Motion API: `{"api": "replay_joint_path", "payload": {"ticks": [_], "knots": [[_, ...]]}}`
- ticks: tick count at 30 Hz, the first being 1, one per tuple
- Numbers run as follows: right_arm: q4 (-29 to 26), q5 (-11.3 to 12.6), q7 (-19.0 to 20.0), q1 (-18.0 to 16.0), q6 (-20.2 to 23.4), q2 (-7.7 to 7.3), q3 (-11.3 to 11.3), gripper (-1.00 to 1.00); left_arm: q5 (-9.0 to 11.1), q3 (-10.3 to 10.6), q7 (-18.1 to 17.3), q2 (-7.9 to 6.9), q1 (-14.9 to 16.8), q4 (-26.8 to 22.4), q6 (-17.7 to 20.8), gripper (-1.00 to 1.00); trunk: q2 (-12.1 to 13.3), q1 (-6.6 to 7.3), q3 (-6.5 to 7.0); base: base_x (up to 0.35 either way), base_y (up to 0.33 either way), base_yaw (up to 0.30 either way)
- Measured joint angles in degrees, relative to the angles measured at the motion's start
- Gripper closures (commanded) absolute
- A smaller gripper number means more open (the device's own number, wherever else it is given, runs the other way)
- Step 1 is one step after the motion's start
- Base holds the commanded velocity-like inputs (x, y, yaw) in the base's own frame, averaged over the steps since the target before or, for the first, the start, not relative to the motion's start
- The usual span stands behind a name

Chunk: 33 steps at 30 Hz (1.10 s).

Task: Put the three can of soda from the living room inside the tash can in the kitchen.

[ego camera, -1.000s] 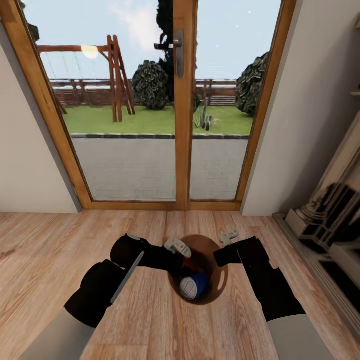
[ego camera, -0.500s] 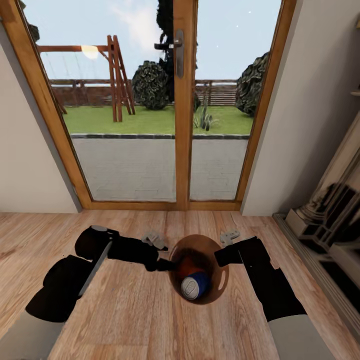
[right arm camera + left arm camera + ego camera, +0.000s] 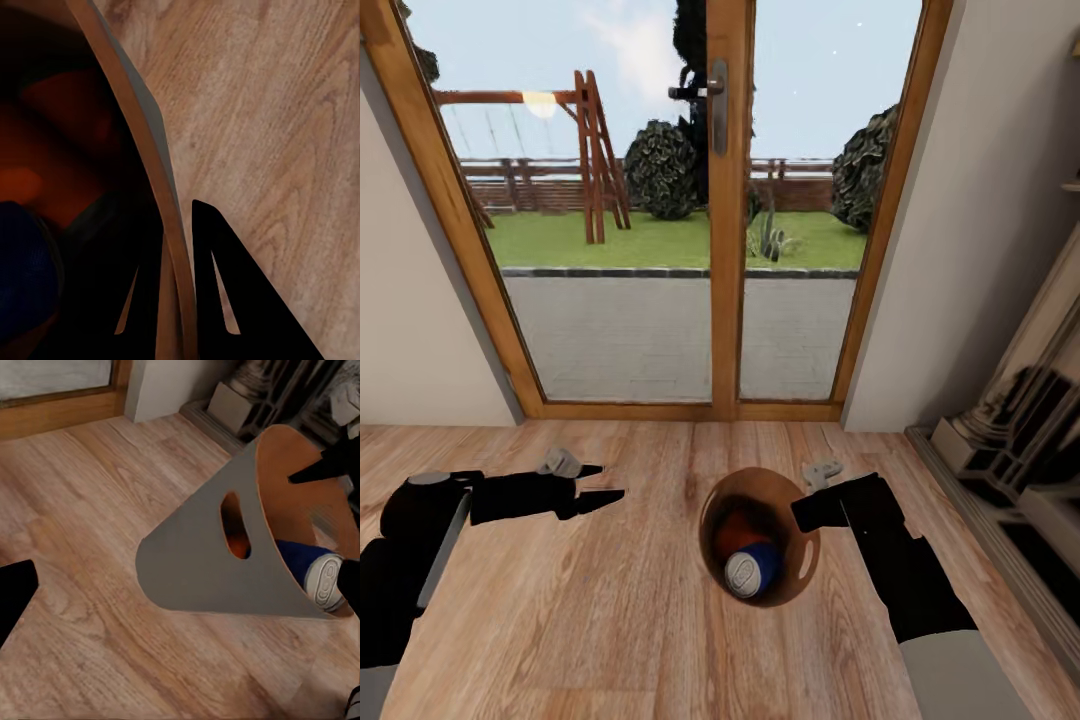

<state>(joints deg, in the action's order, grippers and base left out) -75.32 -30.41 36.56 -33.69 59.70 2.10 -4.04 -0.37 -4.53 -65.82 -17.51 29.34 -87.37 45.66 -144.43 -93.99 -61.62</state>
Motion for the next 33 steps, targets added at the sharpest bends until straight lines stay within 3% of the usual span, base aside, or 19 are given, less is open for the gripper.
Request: {"api": "replay_joint_path", "payload": {"ticks": [3, 6, 10, 14, 17, 21, 25, 33], "knots": [[-0.3, 0.15, 0.01, 0.02, 0.03, -0.04, 0.62, 1.0, -0.09, -0.4, 3.4, 0.07, -1.36, 1.43, -3.17, -1.0, 0.0, 0.0, 0.0, 0.0, 0.0, 0.0], [-0.63, 0.42, 0.02, 0.03, 0.12, -0.07, 4.09, 1.0, -0.11, -0.58, 6.67, 0.64, -3.63, 6.17, -9.7, -1.0, 0.0, 0.0, 0.0, 0.0, 0.0, 0.0], [-0.85, -1.16, -0.1, 0.1, -0.34, -0.19, 6.17, 1.0, 0.05, -0.7, 8.09, 1.16, -5.25, 12.32, -17.37, -1.0, 0.0, 0.0, 0.0, 0.0, 0.0, 0.0], [-1.15, 0.29, 0.04, 0.2, 0.1, -0.19, 6.79, 1.0, 0.32, -0.82, 8.55, 1.39, -5.85, 18.1, -23.44, -1.0, 0.0, 0.0, 0.0, 0.0, 0.0, 0.0], [-1.35, -0.06, -0.03, 0.28, 0.01, -0.2, 7.11, 1.0, 0.48, -0.87, 8.67, 1.45, -6.01, 19.92, -25.44, -1.0, 0.0, 0.0, 0.0, 0.0, 0.0, 0.0], [-1.56, -0.36, 0.15, 0.42, -0.12, -0.17, 9.52, 1.0, 0.6, -0.96, 8.75, 1.54, -6.31, 21.34, -28.04, -1.0, 0.0, 0.0, 0.0, 0.0, 0.0, 0.0], [-1.61, -0.02, 0.43, 0.63, -0.04, -0.21, 10.55, 1.0, 0.62, -0.99, 8.84, 1.76, -7.18, 21.67, -29.61, -1.0, 0.0, 0.0, 0.0, 0.0, 0.0, 0.0], [-2.36, 0.38, 0.16, 1.81, -3.39, 0.1, 10.77, 1.0, 0.78, -1.0, 9.1, 2.0, -8.42, 21.69, -30.49, -1.0, 0.0, 0.0, 0.0, 0.0, 0.0, 0.0]]}}
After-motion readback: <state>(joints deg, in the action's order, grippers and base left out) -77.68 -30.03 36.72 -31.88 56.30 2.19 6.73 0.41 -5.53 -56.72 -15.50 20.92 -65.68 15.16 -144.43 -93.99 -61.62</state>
